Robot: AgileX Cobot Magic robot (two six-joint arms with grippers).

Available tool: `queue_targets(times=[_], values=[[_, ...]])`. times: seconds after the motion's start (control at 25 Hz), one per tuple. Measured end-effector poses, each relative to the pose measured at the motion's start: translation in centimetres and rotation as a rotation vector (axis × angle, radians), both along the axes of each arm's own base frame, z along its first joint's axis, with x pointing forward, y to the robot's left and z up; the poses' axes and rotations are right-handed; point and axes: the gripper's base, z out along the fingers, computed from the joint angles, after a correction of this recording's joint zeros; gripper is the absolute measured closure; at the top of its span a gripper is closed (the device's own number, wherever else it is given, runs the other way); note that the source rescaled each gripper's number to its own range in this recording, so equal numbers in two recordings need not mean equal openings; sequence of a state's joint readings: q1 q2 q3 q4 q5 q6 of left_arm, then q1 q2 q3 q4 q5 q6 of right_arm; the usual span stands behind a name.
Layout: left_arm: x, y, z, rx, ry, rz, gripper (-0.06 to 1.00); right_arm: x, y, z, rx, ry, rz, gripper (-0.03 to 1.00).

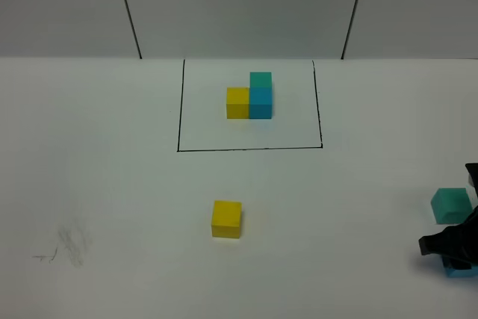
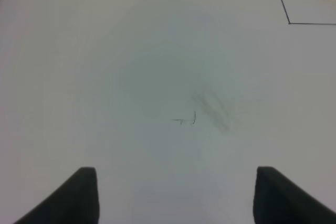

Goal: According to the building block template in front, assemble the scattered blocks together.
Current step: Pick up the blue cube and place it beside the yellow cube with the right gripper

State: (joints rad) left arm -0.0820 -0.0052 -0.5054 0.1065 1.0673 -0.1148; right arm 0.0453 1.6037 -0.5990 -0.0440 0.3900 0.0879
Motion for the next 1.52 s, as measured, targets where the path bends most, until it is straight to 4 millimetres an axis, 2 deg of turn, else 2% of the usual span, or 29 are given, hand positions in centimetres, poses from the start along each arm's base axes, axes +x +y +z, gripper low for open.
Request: queue_targets(times=[0.2, 0.4, 0.56, 0.8, 1.12, 1.32, 1.52], values=[[0.0, 0.0, 0.0, 0.0, 0.0, 0.0, 0.53, -0.6, 0.5, 2.9, 0.01, -0.042, 0.049, 0.96], [0.0, 0.0, 0.0, 0.0, 0.0, 0.0, 0.53, 0.1, 3.1, 6.0, 0.008, -0.084, 0.303, 0.96], [0.0, 0.0, 0.0, 0.0, 0.0, 0.0, 0.53, 1.6, 5.4, 7.2, -0.004, -0.065, 0.529, 0.96], [0.0, 0.0, 0.0, 0.0, 0.0, 0.0, 0.53, 4.2, 10.2, 7.0, -0.05, -0.028, 0.871, 0.96], [0.0, 0.0, 0.0, 0.0, 0.0, 0.0, 0.53, 7.2, 16.5, 5.9, -0.091, -0.027, 1.167, 0.96], [0.0, 0.0, 0.0, 0.0, 0.0, 0.0, 0.53, 7.4, 19.6, 5.2, -0.123, -0.047, 1.356, 0.96], [0.0, 0.0, 0.0, 0.001, 0.0, 0.001, 0.53, 6.7, 21.1, 5.1, -0.146, -0.066, 1.466, 0.96]])
